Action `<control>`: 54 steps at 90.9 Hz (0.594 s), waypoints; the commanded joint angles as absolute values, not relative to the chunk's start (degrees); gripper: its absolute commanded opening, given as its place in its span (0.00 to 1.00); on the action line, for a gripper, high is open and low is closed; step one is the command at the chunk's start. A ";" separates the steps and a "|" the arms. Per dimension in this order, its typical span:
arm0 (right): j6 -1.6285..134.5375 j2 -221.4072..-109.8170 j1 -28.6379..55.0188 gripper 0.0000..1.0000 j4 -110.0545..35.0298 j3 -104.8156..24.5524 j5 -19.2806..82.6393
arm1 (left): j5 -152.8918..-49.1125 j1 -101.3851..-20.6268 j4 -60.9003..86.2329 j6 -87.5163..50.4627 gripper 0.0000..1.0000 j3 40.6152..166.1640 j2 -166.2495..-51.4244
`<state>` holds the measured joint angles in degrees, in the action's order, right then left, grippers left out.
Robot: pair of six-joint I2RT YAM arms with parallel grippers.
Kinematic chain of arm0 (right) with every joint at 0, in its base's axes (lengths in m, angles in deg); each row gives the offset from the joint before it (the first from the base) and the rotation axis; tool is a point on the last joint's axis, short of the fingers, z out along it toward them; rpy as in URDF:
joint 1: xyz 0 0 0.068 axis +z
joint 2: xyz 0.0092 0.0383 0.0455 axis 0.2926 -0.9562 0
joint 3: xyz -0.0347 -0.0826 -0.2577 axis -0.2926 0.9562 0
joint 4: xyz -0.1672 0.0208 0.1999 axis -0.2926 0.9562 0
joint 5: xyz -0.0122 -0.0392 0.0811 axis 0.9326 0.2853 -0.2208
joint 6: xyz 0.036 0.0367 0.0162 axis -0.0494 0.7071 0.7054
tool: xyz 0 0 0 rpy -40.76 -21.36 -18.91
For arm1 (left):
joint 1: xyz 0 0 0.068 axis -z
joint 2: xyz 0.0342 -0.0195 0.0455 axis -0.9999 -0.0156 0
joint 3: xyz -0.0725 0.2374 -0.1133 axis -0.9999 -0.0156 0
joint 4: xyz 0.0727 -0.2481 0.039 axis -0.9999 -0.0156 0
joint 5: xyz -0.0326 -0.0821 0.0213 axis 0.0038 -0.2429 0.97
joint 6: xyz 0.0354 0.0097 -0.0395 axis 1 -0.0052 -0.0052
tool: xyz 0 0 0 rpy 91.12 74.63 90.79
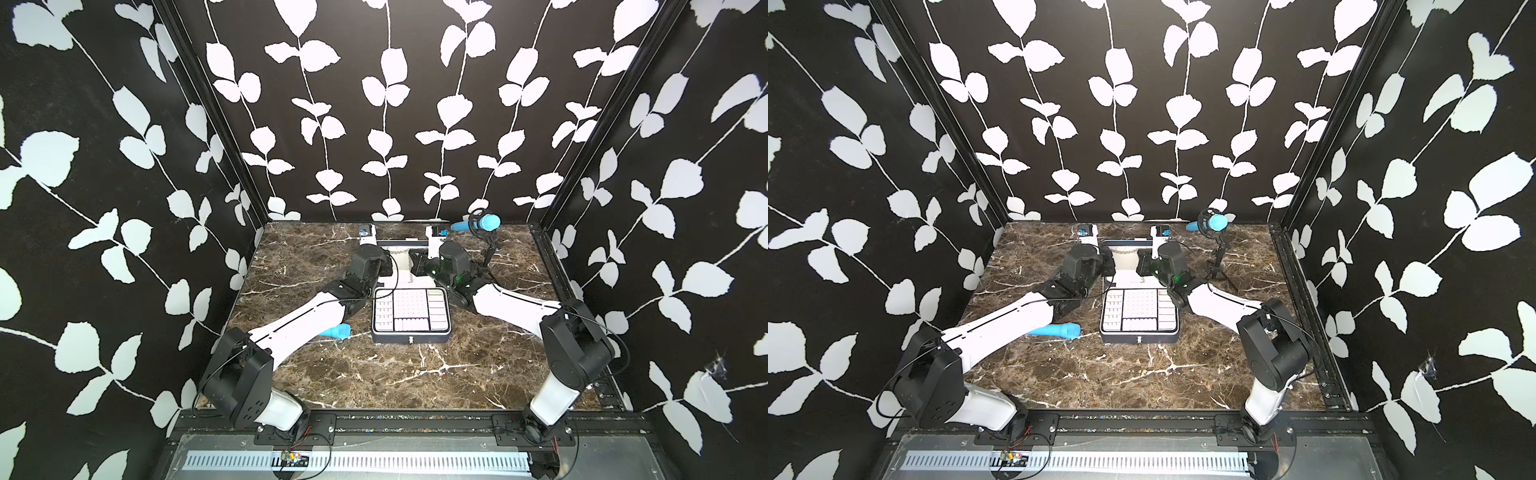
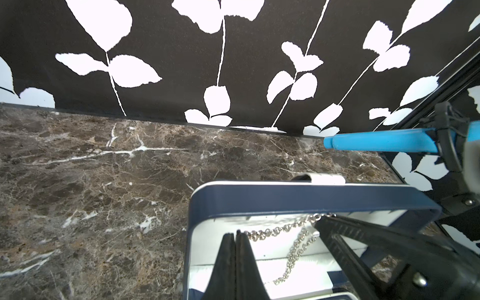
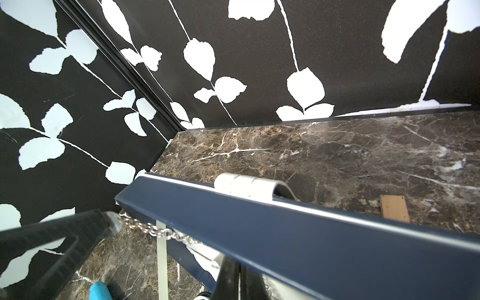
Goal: Put jewelry chain into jewelry box
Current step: Hang the necklace on the jewelry box clasp.
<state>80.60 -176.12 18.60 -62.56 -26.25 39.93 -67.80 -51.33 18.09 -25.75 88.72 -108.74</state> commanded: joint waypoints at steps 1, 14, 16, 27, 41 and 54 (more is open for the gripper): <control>81.62 -177.08 18.32 0.00 -63.37 -25.02 40.08 | -68.72 -51.62 16.95 -26.82 0.00 87.15 -108.19; 82.11 -177.01 18.40 0.01 -63.05 -24.77 40.07 | -69.04 -51.66 16.22 -27.40 0.00 86.78 -108.68; 82.12 -176.98 18.41 0.02 -63.02 -24.74 40.07 | -69.18 -51.64 16.22 -27.41 0.00 86.79 -108.72; 82.12 -176.60 18.41 0.07 -62.78 -24.72 40.32 | -69.64 -51.65 15.91 -27.50 0.00 87.00 -109.27; 82.04 -175.69 18.40 0.15 -62.26 -24.34 40.59 | -70.22 -51.66 15.15 -27.42 0.00 87.68 -110.31; 81.70 -174.49 18.41 0.26 -61.64 -23.66 40.94 | -70.23 -51.66 14.44 -27.59 0.00 87.85 -111.04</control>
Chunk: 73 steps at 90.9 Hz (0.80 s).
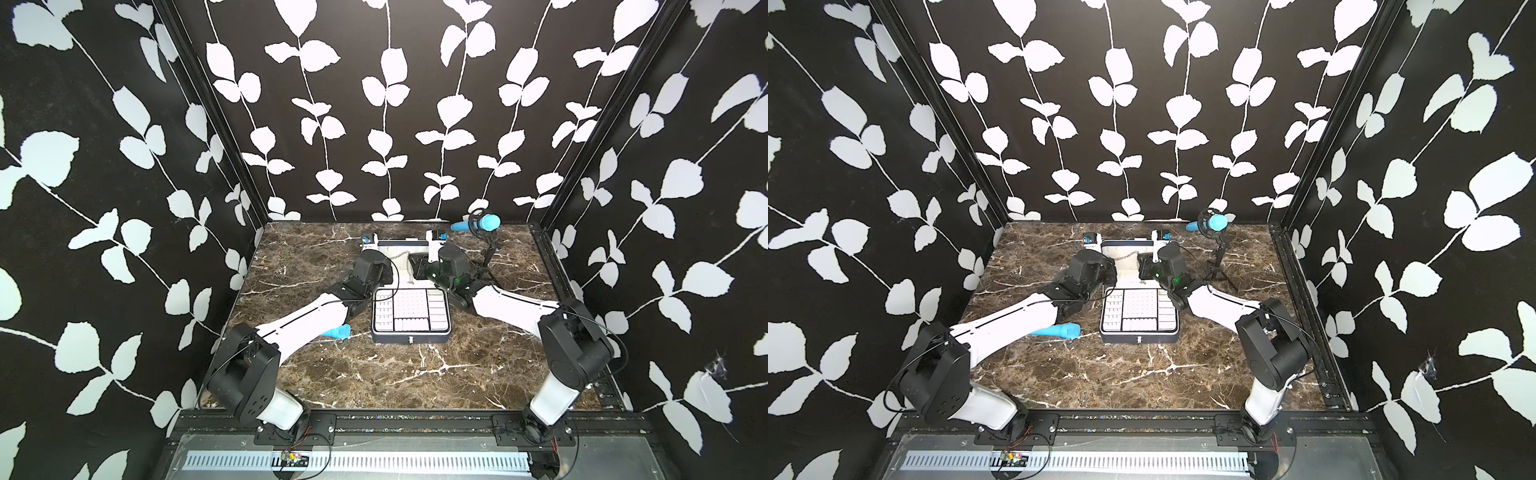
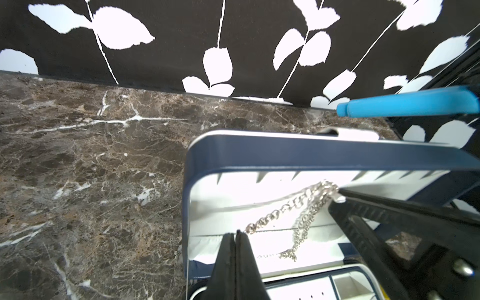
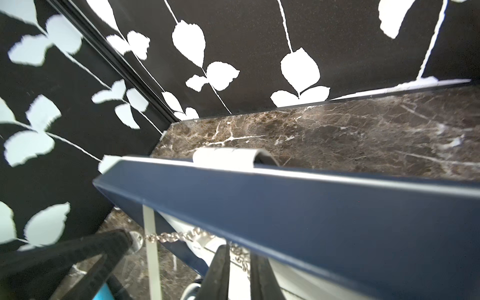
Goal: Put jewelry chain into jewelry box
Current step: Hang the necklace on the jewelry box clasp.
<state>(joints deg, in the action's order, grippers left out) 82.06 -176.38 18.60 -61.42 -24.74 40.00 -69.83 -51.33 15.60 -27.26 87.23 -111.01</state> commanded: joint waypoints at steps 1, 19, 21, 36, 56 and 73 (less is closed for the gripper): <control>81.69 -174.35 18.41 0.26 -61.58 -23.58 40.95 | -70.18 -51.66 14.36 -27.59 0.00 87.90 -111.07; 80.28 -171.57 18.37 0.39 -60.90 -22.53 39.67 | -69.58 -51.66 12.41 -27.42 0.00 88.57 -111.71; 79.99 -171.11 18.40 0.41 -60.66 -22.24 39.58 | -69.47 -51.66 12.06 -27.37 0.00 88.67 -111.78; 77.37 -164.76 18.41 0.50 -58.04 -19.48 38.93 | -69.10 -51.62 9.40 -27.21 0.00 88.98 -112.21; 74.98 -154.59 18.45 0.54 -53.83 -14.13 37.57 | -71.37 -51.65 6.28 -28.60 0.00 89.48 -114.21; 74.29 -146.06 18.50 0.55 -52.34 -8.08 39.71 | -73.52 -51.64 5.45 -28.90 0.00 90.60 -115.50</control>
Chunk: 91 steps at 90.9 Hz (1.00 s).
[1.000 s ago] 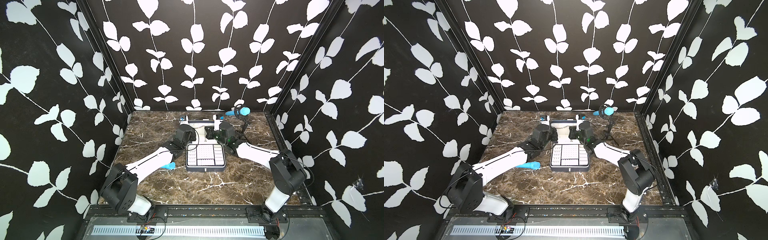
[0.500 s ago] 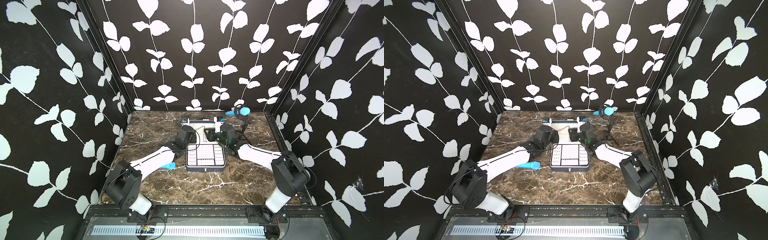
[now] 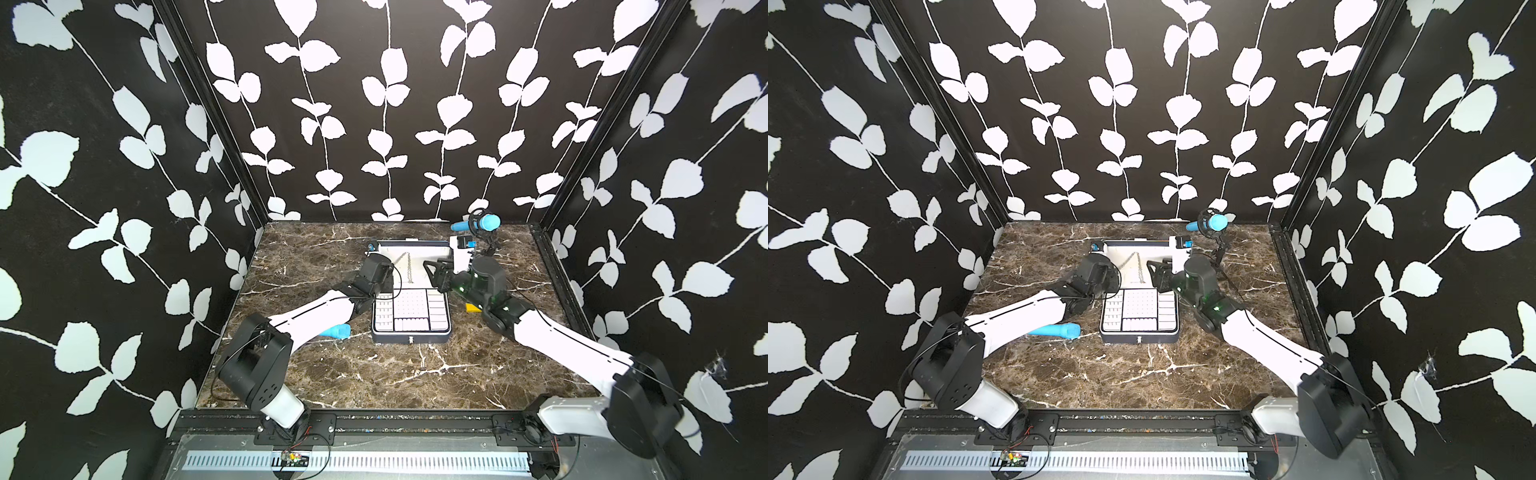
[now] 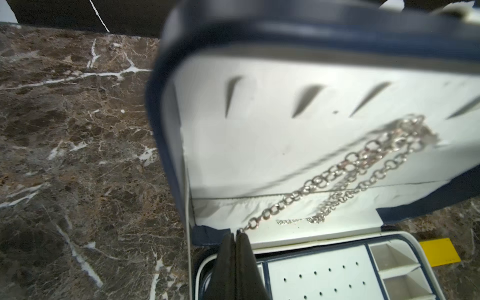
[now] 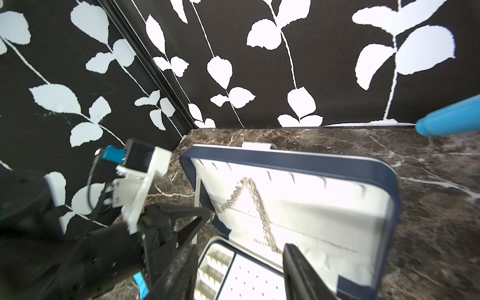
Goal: Put jewelry chain into jewelry box
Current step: Hang the necklace on the jewelry box clasp.
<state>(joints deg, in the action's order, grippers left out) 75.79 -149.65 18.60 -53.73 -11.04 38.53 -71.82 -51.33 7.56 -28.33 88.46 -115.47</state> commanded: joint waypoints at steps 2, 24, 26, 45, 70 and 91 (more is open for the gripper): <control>74.18 -145.18 18.50 0.55 -52.20 -7.42 40.12 | -73.78 -51.59 5.48 -28.95 0.00 90.76 -115.72; 72.57 -138.91 18.49 0.56 -50.12 -3.65 43.65 | -76.94 -51.65 5.28 -29.97 0.00 92.99 -117.93; 72.48 -138.56 18.50 0.56 -50.04 -3.53 43.85 | -77.03 -51.66 5.37 -30.03 0.00 93.09 -118.02; 71.94 -137.74 18.49 0.56 -49.77 -3.04 44.60 | -78.40 -51.66 5.23 -30.37 0.00 93.89 -118.75; 72.09 -137.62 18.50 0.57 -49.61 -2.78 45.15 | -79.49 -51.65 3.92 -31.21 0.04 95.44 -121.10; 71.88 -136.91 18.50 0.57 -48.69 -2.93 45.73 | -80.19 -51.65 3.65 -31.17 0.14 96.52 -122.38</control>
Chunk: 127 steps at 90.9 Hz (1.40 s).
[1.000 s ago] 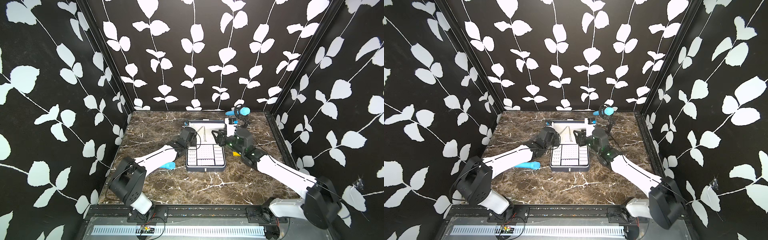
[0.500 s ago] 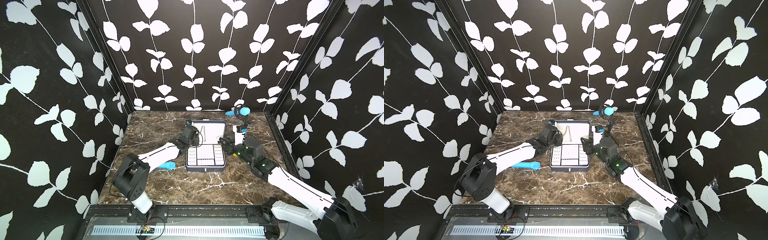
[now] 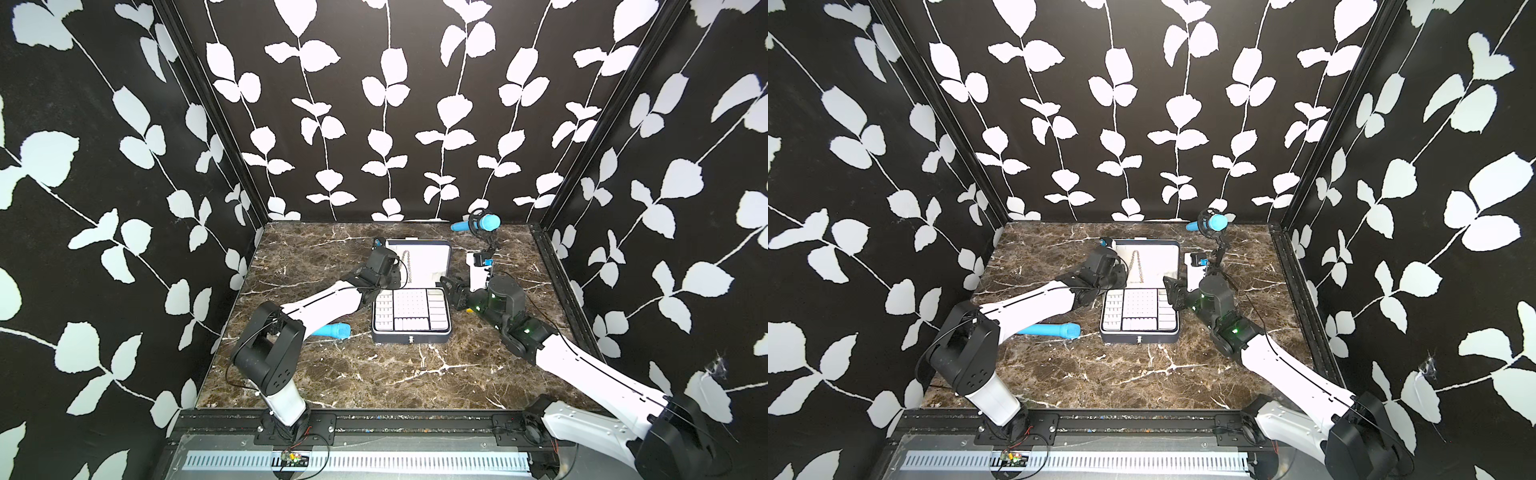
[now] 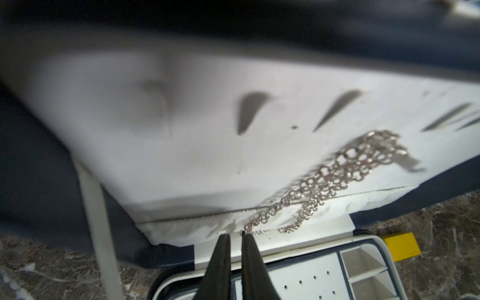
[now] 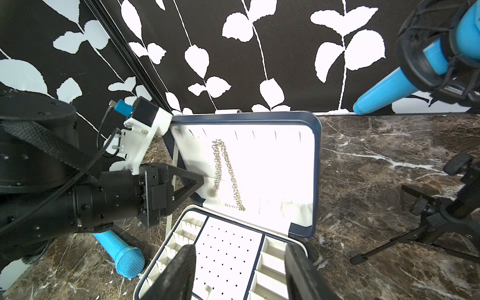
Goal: Put jewelry chain into jewelry box
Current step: Hang the necklace on the jewelry box clasp, then close the fastener on the jewelry box.
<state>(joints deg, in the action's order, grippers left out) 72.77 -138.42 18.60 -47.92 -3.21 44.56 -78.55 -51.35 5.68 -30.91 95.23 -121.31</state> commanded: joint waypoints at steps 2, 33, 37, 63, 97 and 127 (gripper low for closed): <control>71.80 -136.81 18.50 0.57 -48.51 -3.02 45.88 | -80.23 -51.64 3.65 -31.18 0.14 96.55 -122.42; 68.25 -134.58 18.50 0.66 -39.51 -7.80 51.33 | -80.22 -51.66 1.45 -31.07 0.28 95.01 -117.10; 67.29 -135.10 18.50 0.67 -35.89 -9.87 52.31 | -80.04 -51.66 0.22 -30.92 0.33 94.40 -114.98; 51.22 -134.32 18.45 0.68 -23.83 -17.74 40.30 | -77.15 -51.66 -17.33 -29.60 0.50 91.94 -103.08; 15.90 -147.36 18.50 0.69 -23.05 -28.35 36.17 | -78.65 -51.66 -14.75 -33.12 0.59 82.85 -97.94; 3.33 -169.39 17.33 0.77 -9.51 -53.71 34.68 | -83.16 -52.21 -11.37 -37.18 0.64 80.45 -101.27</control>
